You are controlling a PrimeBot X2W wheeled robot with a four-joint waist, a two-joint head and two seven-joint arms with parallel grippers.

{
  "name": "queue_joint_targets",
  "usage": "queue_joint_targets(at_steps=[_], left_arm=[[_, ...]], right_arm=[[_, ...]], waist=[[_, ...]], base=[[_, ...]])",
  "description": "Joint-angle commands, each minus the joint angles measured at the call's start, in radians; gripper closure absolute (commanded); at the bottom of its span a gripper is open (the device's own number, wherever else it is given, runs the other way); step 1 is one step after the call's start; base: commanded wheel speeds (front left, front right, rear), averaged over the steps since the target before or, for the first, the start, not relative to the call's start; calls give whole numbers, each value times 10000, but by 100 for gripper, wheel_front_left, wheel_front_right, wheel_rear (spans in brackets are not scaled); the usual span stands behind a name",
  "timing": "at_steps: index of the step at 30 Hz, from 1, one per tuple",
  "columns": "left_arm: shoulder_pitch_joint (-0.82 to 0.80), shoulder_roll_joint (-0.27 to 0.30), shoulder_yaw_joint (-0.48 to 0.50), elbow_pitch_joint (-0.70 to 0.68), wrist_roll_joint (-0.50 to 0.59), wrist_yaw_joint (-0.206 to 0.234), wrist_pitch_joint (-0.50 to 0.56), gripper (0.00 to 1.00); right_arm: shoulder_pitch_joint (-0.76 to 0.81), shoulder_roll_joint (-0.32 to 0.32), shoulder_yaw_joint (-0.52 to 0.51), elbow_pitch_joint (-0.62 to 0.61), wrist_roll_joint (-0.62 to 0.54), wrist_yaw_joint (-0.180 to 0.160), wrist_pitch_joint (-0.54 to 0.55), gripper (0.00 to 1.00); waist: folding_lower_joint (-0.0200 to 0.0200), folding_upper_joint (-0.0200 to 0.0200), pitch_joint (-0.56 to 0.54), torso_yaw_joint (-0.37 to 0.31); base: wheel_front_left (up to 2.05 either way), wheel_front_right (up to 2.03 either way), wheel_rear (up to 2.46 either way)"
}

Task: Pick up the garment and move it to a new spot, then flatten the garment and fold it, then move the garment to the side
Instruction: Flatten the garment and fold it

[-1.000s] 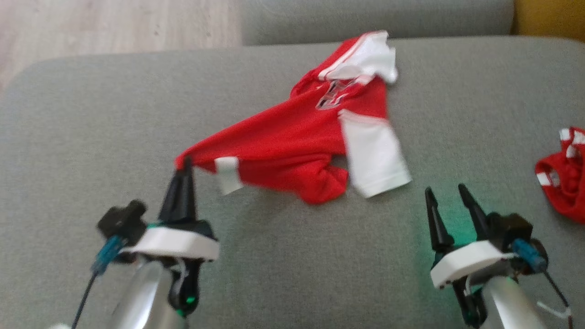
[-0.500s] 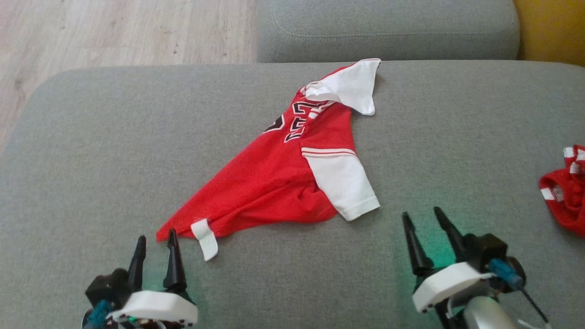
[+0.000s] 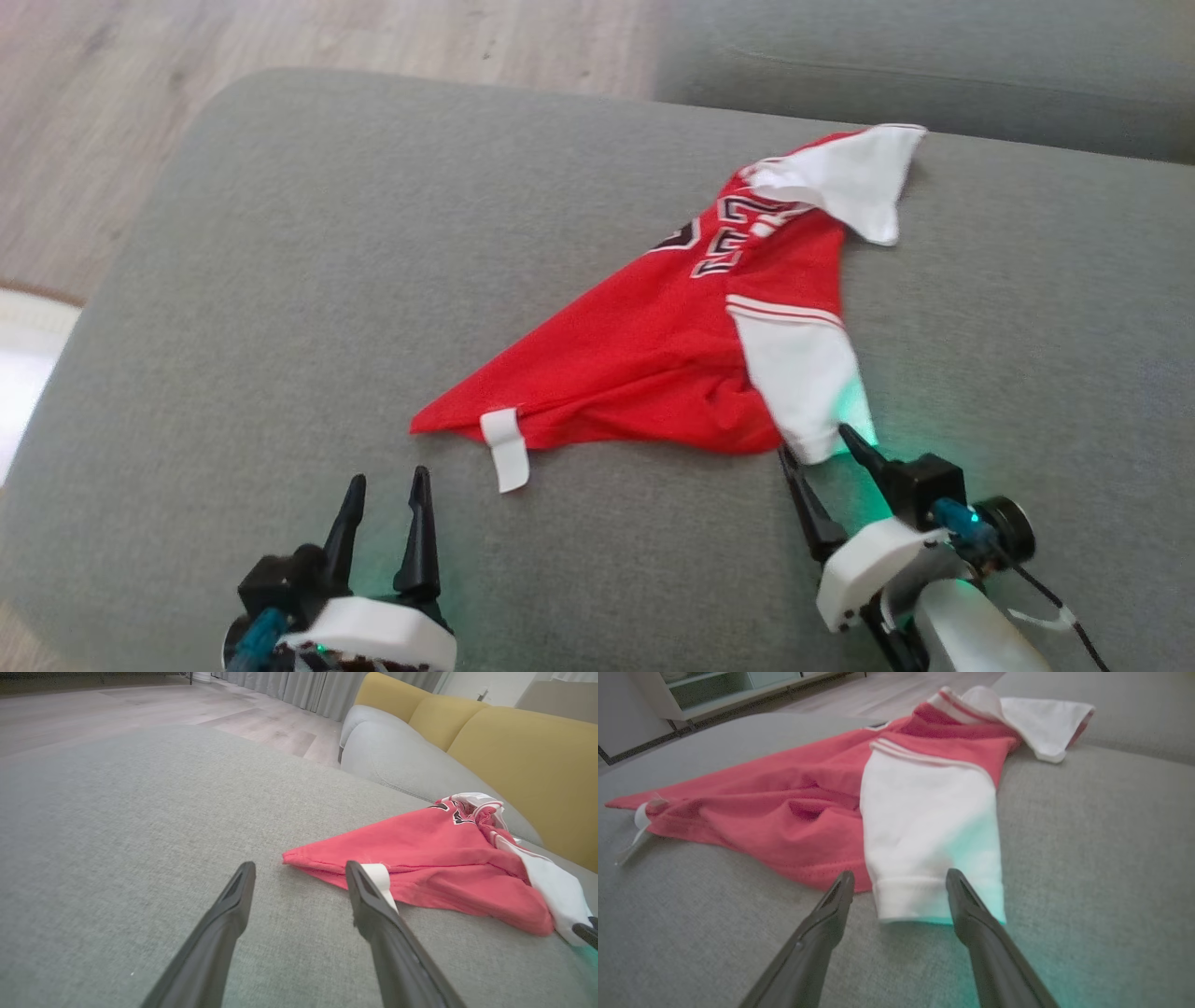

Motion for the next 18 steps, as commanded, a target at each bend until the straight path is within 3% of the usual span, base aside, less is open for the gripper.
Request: queue_joint_targets(at_steps=[1, 5, 9, 14, 18], left_arm=[[-47, 42, 232, -333, -72, 74, -95, 0], [-36, 42, 188, -412, -182, 99, -95, 0], [-79, 42, 7, -453, -248, 114, -95, 0], [-170, 42, -177, -533, -281, 146, -95, 0], [-144, 42, -150, -482, -274, 176, -95, 0]], right_arm=[[-431, 40, 96, -107, -86, -9, -124, 0], [-581, 40, -142, 120, -209, -9, -124, 21], [-591, 41, -186, -12, -142, -9, -124, 100], [-551, 41, 322, -945, 717, -9, -124, 100], [-533, 41, 605, -2262, 2481, -9, -124, 100]], waist=[[0, 0, 137, 235], [0, 0, 290, 315], [0, 0, 387, 254], [0, 0, 381, -32], [0, 0, 260, -415]], base=[[0, 0, 0], [0, 0, 0], [0, 0, 0], [0, 0, 0], [0, 0, 0]])
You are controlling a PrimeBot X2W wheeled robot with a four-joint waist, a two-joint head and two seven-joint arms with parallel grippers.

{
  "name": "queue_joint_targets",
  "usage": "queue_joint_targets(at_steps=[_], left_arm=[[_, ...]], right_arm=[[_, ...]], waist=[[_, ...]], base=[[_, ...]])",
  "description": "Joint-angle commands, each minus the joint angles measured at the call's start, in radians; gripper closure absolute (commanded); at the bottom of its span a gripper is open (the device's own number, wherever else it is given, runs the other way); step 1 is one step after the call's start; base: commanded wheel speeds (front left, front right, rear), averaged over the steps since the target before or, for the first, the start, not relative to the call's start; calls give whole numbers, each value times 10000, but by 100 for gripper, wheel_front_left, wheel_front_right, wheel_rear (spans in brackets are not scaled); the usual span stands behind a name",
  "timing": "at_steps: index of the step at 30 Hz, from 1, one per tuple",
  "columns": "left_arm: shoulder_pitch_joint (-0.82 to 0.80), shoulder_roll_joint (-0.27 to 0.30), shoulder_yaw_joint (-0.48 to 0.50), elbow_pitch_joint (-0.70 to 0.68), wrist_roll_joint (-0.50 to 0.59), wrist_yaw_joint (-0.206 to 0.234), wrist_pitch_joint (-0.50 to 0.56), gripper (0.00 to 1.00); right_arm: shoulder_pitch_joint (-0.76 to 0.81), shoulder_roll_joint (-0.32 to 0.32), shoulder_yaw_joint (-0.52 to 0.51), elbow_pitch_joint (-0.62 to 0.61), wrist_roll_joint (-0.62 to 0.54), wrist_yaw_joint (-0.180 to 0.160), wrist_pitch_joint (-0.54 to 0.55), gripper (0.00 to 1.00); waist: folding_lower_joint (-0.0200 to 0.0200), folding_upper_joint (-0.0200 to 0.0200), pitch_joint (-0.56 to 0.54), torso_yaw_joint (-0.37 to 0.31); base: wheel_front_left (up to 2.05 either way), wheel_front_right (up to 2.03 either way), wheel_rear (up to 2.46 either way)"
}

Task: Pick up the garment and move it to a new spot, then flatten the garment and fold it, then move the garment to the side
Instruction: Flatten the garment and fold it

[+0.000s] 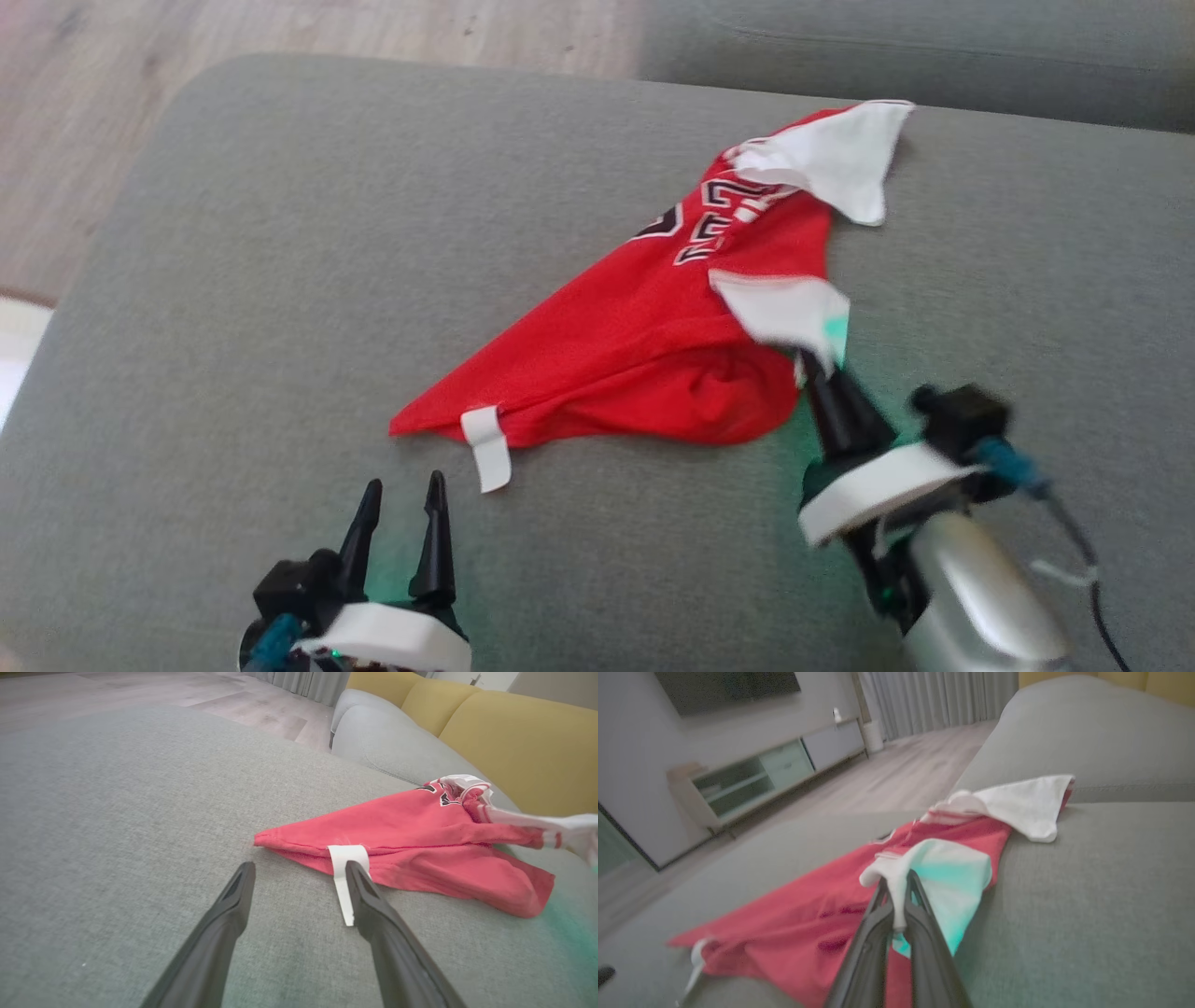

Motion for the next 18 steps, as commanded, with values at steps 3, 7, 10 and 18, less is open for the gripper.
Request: queue_joint_targets(at_steps=[3, 7, 10, 18], left_arm=[[-209, 38, 412, -155, 34, 30, -95, 0], [-134, 38, 515, -59, 117, -3, -95, 0], [-151, 38, 554, 32, 138, -21, -95, 0], [-215, 38, 610, 190, 211, 2, -95, 0]], right_arm=[[-25, 33, -519, -934, 1858, -9, -122, 100], [272, 33, -1737, -389, 4182, -9, -122, 100], [368, 33, -2336, 1095, 5213, -9, -106, 22], [31, 14, -4337, 1817, 2546, -9, -119, 0]], waist=[[-1, 0, -202, -520], [-1, 0, -330, -1037], [-1, 0, -367, -1348], [-1, 0, -305, -1832]], base=[[0, 0, 0], [0, 0, 0], [0, 0, 0], [0, 0, 0]])
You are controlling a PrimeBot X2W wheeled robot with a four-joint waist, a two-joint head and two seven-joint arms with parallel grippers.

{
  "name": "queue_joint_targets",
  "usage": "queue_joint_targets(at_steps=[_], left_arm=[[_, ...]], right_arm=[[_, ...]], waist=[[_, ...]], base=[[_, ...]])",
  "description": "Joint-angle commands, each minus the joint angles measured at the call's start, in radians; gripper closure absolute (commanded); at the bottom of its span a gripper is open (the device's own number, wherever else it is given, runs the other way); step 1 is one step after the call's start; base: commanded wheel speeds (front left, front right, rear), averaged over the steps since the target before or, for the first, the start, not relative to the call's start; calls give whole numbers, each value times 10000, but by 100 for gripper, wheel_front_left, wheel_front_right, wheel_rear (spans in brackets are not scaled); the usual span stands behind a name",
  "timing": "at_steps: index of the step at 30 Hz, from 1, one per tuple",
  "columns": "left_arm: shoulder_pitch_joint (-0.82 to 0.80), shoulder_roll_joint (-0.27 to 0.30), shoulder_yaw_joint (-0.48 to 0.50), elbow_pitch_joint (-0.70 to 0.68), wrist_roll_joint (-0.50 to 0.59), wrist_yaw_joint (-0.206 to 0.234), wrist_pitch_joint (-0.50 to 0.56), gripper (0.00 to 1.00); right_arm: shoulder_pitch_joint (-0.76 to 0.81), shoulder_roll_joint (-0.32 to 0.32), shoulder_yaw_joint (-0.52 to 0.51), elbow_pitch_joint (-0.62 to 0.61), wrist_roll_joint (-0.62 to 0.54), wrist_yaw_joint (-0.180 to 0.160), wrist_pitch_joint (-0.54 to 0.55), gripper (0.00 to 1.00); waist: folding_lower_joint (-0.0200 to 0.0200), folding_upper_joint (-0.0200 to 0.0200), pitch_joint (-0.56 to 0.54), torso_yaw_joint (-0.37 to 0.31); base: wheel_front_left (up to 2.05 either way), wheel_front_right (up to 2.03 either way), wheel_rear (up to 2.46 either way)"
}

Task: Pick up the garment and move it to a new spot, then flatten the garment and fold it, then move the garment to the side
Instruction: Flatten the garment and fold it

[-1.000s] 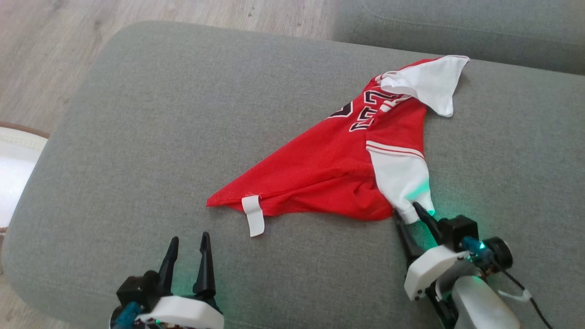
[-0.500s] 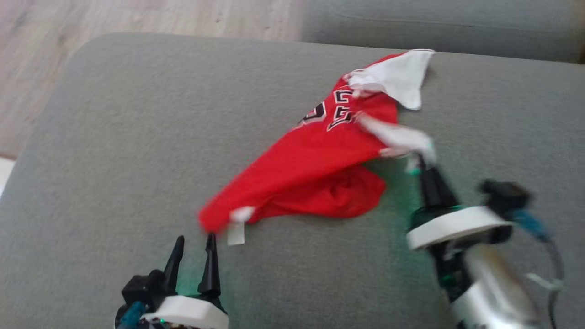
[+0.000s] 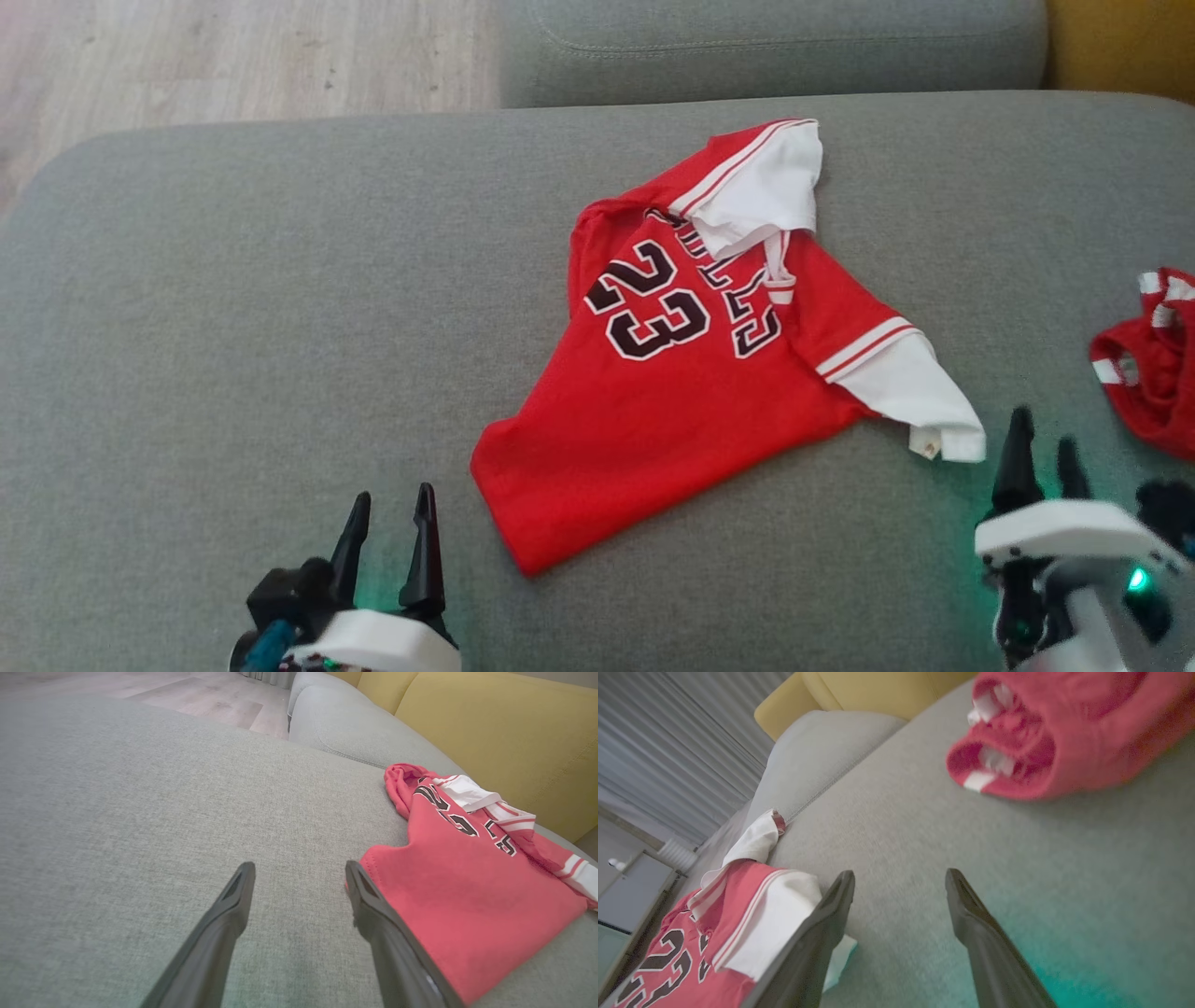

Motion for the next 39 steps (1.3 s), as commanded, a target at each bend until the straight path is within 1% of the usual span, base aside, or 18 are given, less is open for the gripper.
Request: queue_joint_targets(at_steps=[1, 2, 4, 7, 10, 13, 17, 19, 28, 32, 36, 37, 38, 39], left_arm=[[-227, 38, 373, -167, 116, 15, -95, 0], [-227, 38, 373, -167, 116, 15, -95, 0], [-211, 38, 374, -163, 131, 23, -95, 0], [-232, 37, 368, -128, 146, 17, -95, 0], [-277, 37, 359, -121, 150, 14, -95, 0], [-284, 37, 303, -159, 132, 39, -95, 0], [-306, 37, 242, -158, 59, 47, -95, 0], [-306, 37, 204, -150, 6, 59, -95, 0], [-321, 37, 58, -234, -136, 131, -95, 0], [-347, 37, 5, -299, -191, 174, -95, 0], [-386, 37, -2, -311, -236, 177, -95, 0], [-394, 37, -3, -309, -238, 176, -95, 0], [-400, 37, -4, -307, -241, 176, -95, 0], [-405, 37, -8, -304, -239, 174, -95, 0]], right_arm=[[-356, -53, 70, -829, -1205, -7, -119, 0], [-356, -53, 70, -829, -1205, -7, -119, 0], [-307, -46, 40, -1406, -2030, -7, -120, 0], [-219, -42, 621, -2242, -3045, -7, -120, 0], [-213, -40, 1305, -2799, -4195, -7, -121, 0], [-334, -40, 1955, -2743, -5431, -7, -121, 0], [-703, -68, 2341, -1986, -6852, -7, -121, 0], [-909, -78, 2283, -1462, -7405, -7, -121, 0], [-1648, -115, 1199, 281, -9588, -7, -109, 0], [-1868, -107, 751, 622, -10186, -7, -112, 0], [-2016, -82, 480, 703, -10439, -7, -117, 0], [-2043, -75, 461, 684, -10462, -7, -118, 1], [-2061, -69, 444, 668, -10472, -7, -118, 13], [-2081, -64, 430, 660, -10474, -7, -119, 41]], waist=[[0, 0, 9, -72], [0, 0, 9, -72], [0, 0, 4, -68], [0, 0, 9, 9], [0, 0, 44, 151], [0, 0, 91, 322], [0, 0, 176, 573], [0, 0, 225, 687], [0, 0, 435, 1044], [0, 0, 534, 1088], [0, 0, 575, 1076], [0, 0, 577, 1065], [0, 0, 574, 1056], [0, 0, 567, 1048]], base=[[0, 0, 0], [0, 0, 0], [0, 0, 0], [0, 0, 0], [0, 0, 0], [0, 0, 0], [0, 0, 0], [0, 0, 0], [0, 0, 0], [0, 0, 0], [0, 0, 0], [0, 0, 0], [0, 0, 0], [0, 0, 0]])
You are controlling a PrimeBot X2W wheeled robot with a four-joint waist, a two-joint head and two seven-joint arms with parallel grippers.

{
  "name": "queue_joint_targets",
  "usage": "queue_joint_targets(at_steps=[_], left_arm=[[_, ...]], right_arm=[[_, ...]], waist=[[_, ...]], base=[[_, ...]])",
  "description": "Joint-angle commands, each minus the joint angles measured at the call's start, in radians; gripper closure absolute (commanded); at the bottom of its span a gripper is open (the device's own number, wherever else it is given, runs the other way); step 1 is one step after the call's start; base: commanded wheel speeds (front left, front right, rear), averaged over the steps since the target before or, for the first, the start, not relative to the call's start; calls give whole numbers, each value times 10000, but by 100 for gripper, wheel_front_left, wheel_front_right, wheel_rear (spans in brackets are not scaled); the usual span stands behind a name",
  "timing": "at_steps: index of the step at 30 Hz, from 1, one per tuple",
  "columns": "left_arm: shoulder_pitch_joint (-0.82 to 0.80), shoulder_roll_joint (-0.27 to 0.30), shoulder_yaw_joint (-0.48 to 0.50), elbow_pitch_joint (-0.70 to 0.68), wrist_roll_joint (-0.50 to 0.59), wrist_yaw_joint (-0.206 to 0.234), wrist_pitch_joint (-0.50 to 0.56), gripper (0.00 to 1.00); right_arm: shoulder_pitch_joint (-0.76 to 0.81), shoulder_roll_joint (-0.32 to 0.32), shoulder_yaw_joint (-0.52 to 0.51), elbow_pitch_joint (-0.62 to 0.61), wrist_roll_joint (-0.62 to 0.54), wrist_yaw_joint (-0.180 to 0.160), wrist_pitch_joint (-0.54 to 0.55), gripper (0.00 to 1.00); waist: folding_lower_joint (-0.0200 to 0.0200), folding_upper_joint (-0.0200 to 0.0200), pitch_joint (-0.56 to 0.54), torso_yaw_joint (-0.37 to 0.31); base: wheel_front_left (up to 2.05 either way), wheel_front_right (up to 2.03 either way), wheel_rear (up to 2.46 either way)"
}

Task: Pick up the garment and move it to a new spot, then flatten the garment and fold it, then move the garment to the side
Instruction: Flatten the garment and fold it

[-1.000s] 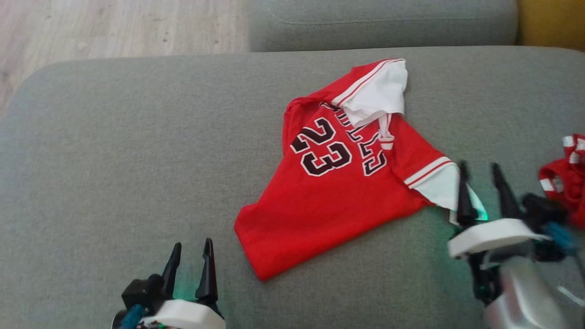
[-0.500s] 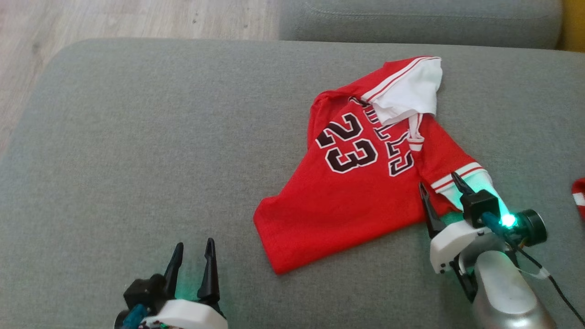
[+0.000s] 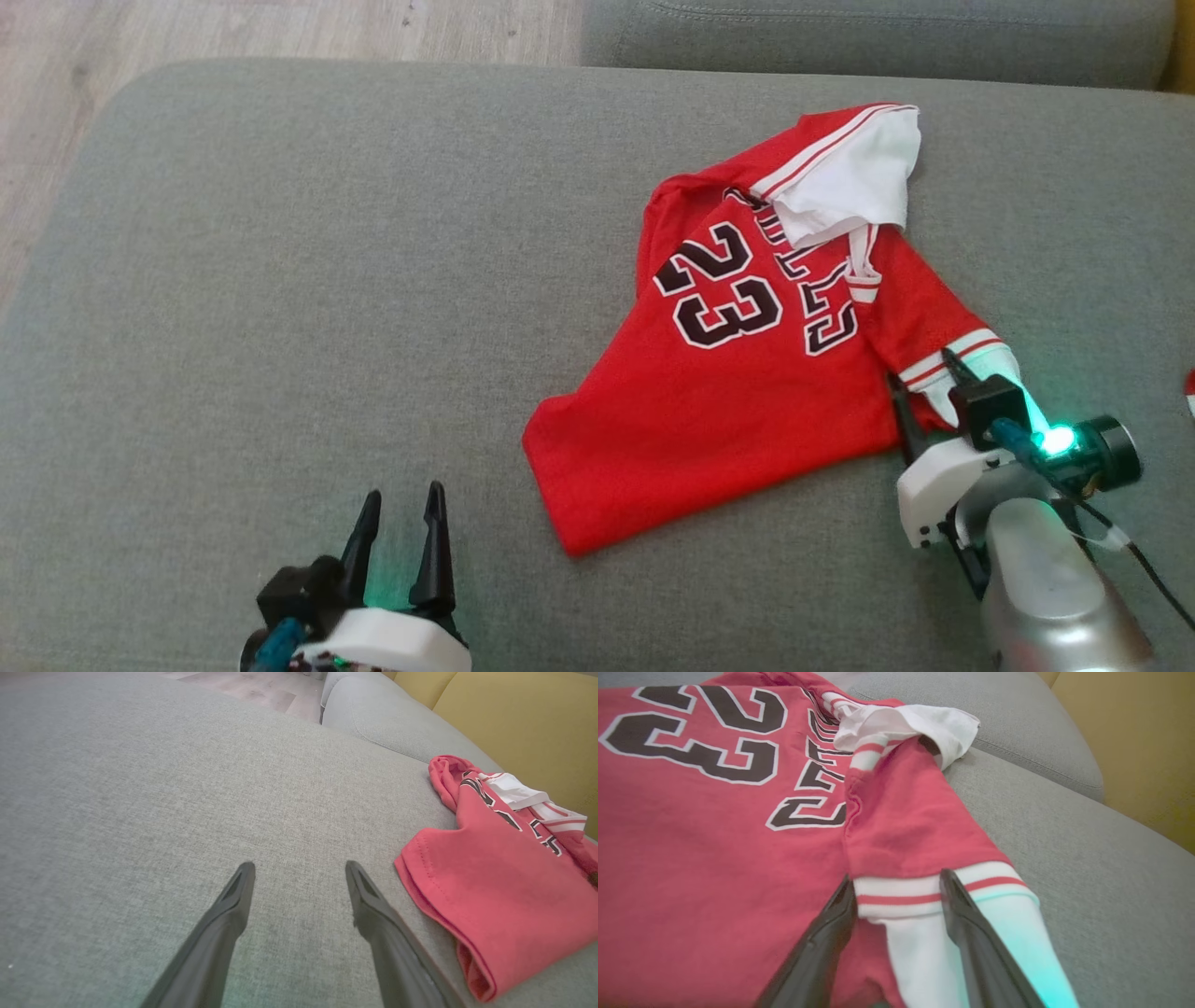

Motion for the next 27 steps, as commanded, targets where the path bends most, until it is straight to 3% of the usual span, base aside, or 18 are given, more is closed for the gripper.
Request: queue_joint_targets(at_steps=[1, 2, 8, 12, 13, 14, 15, 20, 24, 27], left_arm=[[-389, 37, 298, -248, -31, 28, -95, 0], [-397, 37, 298, -254, -27, 24, -95, 0], [-389, 37, 328, -285, 42, -11, -95, 0], [-397, 37, 257, -289, 79, -35, -95, 0], [-409, 37, 227, -275, 90, -47, -95, 0], [-424, 37, 198, -262, 100, -54, -95, 0], [-437, 37, 162, -249, 105, -60, -95, 0], [-483, 37, 55, -186, 95, -70, -95, 0], [-448, 37, 118, -196, 76, -53, -95, 0], [-427, 37, 153, -242, 55, -50, -95, 0]], right_arm=[[-370, -21, 182, -263, -42, -7, -119, 80], [-414, -17, 209, -353, 20, -7, -120, 100], [-700, -5, 241, -1134, 832, -7, -120, 100], [-1337, -533, -815, -1206, 1653, -7, -121, 100], [-1487, -756, -1004, -1094, 1613, -7, -121, 78], [-1627, -978, -1251, -948, 1560, -7, -85, 44], [-1743, -1214, -1466, -744, 1445, -7, 21, 0], [-2096, -1684, -2331, -151, 1003, -7, 116, 0], [-2024, -1271, -2325, -464, 1019, -7, -102, 0], [-1598, -769, -1565, -1679, 1512, -7, -115, 0]], waist=[[-1, 0, -14, -15], [-1, 0, -17, -26], [-1, 0, -15, -127], [-1, 0, 8, -165], [-1, 0, 16, -156], [-1, 0, 24, -144], [-1, 0, 28, -119], [-1, 0, 4, -6], [-1, 0, -45, -60], [-1, 0, -92, -172]], base=[[0, 0, 0], [0, 0, 0], [0, 0, 0], [0, 0, 0], [0, 0, 0], [0, 0, 0], [0, 0, 0], [0, 0, 0], [0, 0, 0], [0, 0, 0]])
